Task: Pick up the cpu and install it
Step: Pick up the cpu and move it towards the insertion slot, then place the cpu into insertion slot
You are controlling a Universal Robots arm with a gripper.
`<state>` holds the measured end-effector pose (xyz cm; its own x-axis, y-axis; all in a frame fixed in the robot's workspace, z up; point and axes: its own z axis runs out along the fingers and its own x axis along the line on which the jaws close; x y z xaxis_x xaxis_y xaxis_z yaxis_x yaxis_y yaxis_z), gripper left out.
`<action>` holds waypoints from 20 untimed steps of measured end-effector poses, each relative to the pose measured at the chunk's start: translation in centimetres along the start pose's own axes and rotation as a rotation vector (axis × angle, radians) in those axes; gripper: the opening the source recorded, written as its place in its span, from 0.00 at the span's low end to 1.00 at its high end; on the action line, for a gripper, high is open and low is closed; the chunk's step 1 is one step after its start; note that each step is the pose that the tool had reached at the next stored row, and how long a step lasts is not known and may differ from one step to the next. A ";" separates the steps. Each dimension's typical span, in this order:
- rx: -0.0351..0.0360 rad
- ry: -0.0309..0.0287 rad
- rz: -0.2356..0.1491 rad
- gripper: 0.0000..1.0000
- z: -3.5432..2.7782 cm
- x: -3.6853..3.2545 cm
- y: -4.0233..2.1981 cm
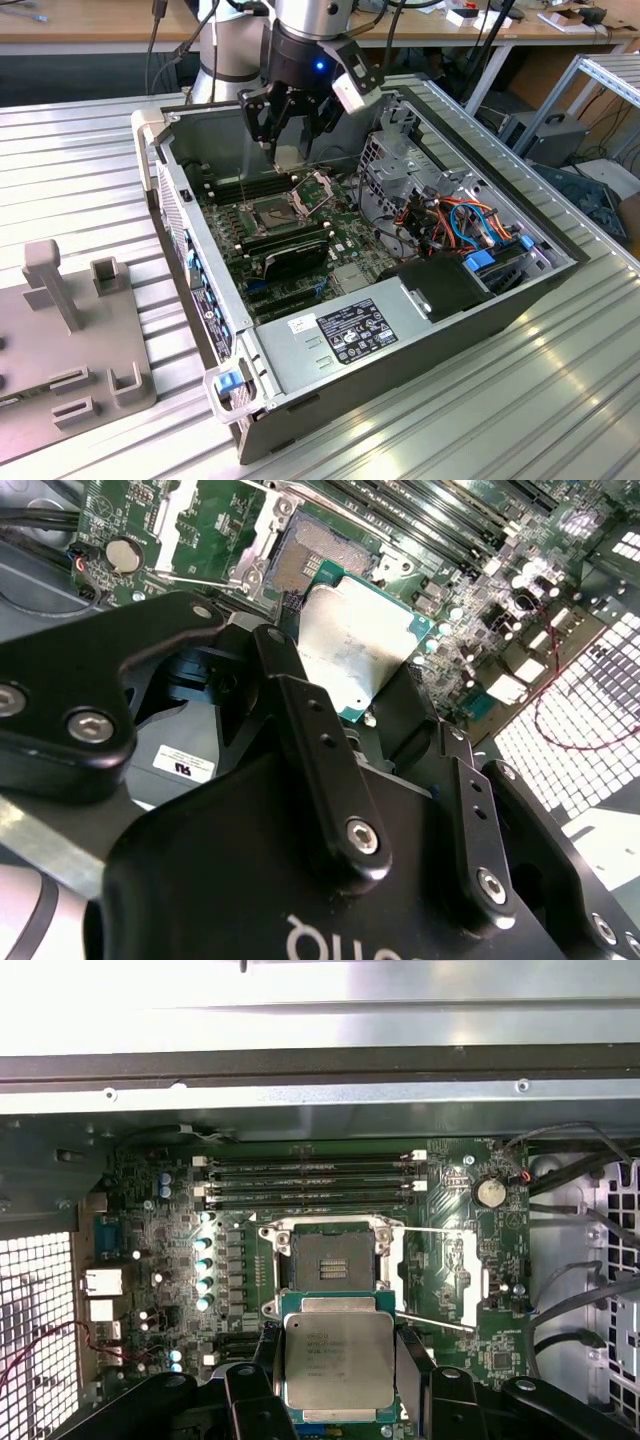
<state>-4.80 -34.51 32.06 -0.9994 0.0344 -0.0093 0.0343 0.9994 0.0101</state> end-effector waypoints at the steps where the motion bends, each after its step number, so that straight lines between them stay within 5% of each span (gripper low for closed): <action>1: -0.0001 -0.0001 0.000 0.55 0.08 -0.02 0.15; 20: 0.0000 -0.0001 0.007 0.55 0.26 -0.03 0.58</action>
<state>-4.75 -33.93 31.80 -0.9991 0.0413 -0.0093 0.0412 0.9991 0.0102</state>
